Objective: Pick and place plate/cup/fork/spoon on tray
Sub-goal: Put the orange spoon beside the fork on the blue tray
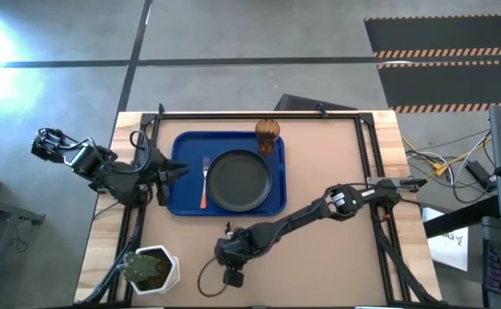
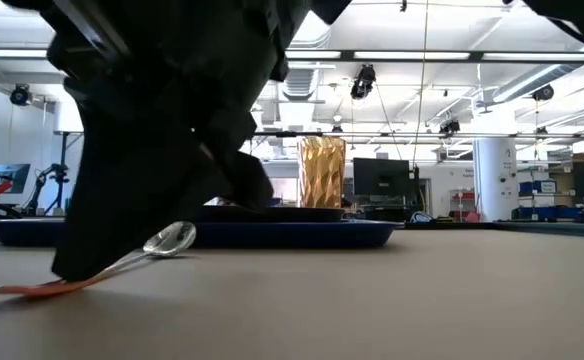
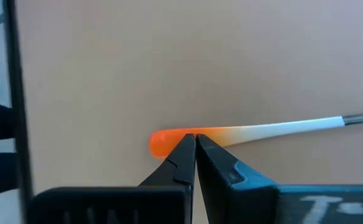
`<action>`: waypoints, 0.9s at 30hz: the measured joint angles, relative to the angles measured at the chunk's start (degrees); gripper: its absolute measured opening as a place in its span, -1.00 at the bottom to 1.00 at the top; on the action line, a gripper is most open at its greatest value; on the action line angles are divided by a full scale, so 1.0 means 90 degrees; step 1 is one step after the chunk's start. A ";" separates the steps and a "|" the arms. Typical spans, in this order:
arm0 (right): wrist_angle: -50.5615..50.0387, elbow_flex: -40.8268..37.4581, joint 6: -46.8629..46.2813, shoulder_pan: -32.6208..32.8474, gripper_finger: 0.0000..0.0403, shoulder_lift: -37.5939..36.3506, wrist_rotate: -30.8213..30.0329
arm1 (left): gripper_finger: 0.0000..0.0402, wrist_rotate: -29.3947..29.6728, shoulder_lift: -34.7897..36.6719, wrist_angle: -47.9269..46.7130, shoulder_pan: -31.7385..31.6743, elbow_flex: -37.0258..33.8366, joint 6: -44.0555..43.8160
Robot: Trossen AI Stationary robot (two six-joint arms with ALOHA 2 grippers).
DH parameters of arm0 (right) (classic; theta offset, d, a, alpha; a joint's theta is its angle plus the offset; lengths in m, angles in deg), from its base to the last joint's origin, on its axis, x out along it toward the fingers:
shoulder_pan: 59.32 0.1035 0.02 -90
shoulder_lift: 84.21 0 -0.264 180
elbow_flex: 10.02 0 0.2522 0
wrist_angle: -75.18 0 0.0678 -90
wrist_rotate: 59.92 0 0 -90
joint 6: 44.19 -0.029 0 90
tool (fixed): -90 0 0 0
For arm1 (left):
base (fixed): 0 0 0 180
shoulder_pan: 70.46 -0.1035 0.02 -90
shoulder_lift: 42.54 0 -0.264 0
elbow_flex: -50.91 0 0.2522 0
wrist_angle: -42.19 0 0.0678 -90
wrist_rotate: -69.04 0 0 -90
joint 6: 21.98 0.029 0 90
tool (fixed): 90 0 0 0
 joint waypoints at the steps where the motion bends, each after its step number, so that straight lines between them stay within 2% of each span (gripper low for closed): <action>1: 0.0002 0.0000 0.0080 -0.0054 -0.96 0.0000 0.0000 | -0.67 -0.0003 0.0002 -0.0002 0.0000 0.0000 0.0000; 9: 0.0010 0.0000 0.0427 -0.0324 -0.96 0.0005 -0.0018 | -0.67 -0.0010 0.0007 0.0000 0.0000 0.0000 0.0000; 27: -0.0138 0.0587 0.0451 0.0026 -0.96 0.0000 -0.0609 | -0.67 -0.0017 -0.0090 0.0000 0.0000 0.0000 -0.0039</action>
